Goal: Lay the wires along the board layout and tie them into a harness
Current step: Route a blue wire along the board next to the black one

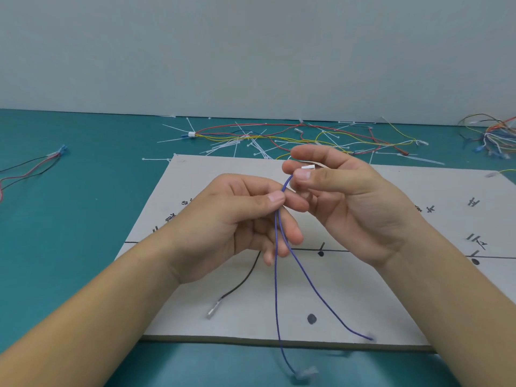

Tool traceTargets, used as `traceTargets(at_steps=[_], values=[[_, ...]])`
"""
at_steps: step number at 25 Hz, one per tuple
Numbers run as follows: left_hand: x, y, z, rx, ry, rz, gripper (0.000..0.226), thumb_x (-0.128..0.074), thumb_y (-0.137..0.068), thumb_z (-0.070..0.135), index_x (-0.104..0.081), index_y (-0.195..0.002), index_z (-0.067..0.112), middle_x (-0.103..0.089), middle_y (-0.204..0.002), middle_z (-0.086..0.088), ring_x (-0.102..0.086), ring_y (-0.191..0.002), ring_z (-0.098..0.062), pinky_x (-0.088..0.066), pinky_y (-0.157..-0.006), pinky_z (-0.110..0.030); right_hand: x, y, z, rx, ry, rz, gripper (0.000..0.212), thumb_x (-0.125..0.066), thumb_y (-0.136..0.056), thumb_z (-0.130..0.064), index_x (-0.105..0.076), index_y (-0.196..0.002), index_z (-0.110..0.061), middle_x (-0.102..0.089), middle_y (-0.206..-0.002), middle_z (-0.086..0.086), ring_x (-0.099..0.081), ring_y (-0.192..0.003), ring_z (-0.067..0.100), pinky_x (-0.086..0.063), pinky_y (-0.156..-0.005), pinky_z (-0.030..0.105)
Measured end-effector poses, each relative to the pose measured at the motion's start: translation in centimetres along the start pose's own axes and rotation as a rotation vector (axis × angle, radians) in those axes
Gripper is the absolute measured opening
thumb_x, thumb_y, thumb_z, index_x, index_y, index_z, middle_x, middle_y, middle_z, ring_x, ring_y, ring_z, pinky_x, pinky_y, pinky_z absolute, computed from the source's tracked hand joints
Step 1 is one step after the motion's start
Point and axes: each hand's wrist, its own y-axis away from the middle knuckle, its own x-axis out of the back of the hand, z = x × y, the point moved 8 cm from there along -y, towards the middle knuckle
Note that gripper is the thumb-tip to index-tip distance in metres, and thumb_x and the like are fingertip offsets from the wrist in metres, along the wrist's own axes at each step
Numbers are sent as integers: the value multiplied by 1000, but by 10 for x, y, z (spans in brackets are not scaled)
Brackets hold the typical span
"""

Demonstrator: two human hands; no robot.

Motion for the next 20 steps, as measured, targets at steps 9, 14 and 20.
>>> traceTargets(at_steps=[9, 14, 20], values=[[2, 2, -6, 72, 68, -12, 28, -49, -99, 7, -74, -110, -2, -69, -83, -20, -69, -61, -30, -56, -51, -31, 3, -3, 10, -93, -203, 15, 42, -44, -70, 13, -68, -100, -4, -73, -90, 13, -63, -70, 22, -55, -63, 27], [0, 3, -6, 101, 87, -26, 30, -48, -96, 6, -74, -109, -1, -69, -84, -22, -70, -62, -32, -58, -50, -31, 3, -1, 13, -104, -375, 57, 35, -50, -67, -5, -68, -96, 1, -71, -92, 18, -60, -69, 26, -55, -63, 30], [0, 4, -5, 86, -16, 10, 20, -56, -96, 15, -76, -97, 8, -71, -81, -18, -71, -59, -28, -55, -48, -27, 5, 0, 22, -139, -276, 136, 26, -50, -81, 3, -66, -101, -3, -67, -82, 10, -59, -64, 22, -52, -60, 28]])
